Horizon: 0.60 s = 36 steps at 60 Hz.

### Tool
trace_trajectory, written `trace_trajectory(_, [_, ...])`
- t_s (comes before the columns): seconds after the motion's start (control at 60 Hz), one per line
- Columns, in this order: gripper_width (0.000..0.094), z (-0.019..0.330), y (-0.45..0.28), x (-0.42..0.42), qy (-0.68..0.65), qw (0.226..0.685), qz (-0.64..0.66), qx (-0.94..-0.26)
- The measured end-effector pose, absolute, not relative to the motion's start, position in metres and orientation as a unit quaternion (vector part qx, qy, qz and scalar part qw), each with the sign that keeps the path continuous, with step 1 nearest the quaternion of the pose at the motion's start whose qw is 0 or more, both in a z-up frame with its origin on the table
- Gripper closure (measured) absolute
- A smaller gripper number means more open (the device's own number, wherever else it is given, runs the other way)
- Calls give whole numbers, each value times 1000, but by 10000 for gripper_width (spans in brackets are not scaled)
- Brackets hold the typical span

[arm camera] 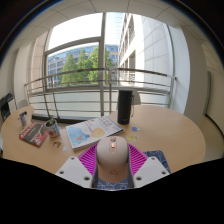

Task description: Arrange mouse

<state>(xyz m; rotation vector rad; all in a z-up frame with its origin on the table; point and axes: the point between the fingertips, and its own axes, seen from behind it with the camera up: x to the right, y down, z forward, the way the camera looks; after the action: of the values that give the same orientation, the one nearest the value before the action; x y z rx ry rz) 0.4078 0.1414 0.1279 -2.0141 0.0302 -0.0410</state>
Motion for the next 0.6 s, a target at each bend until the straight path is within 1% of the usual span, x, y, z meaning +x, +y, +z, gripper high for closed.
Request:
trace_trajectory(0.1, [531,61,140,451,17,479,-25,-877])
trace_trajectory(0.117, [530,41,144,455,17,476,-26,-879])
trace_trajectory(0.183, [521,16,136,468,15,455,-30,-890])
trace_trajectory(0.283, [434,-9,131,471,20,433,-11,-901])
trace_trajectory(0.317, [397,-9,130,471,21,434,-5,-901])
trace_trajectory(0.35, [339,-6,128,472,21,435,-9,-900])
trace_trajectory(0.383, [239,1,126,475,21,435,-15,-900])
trace_trajectory(0.417, [112,7,123,476,20,440,-21,-898])
trace_trajectory(0.433, [71,14,120,476,21,442,-23,-897])
trace_trajectory(0.467, [114,24,116,475,22,449,-26,-893])
trace_trajectory(0.55, [77,55,99,473,27,463,-30,-886])
trace_trajectory(0.6, [86,74,85,468,26,472,-32,-880])
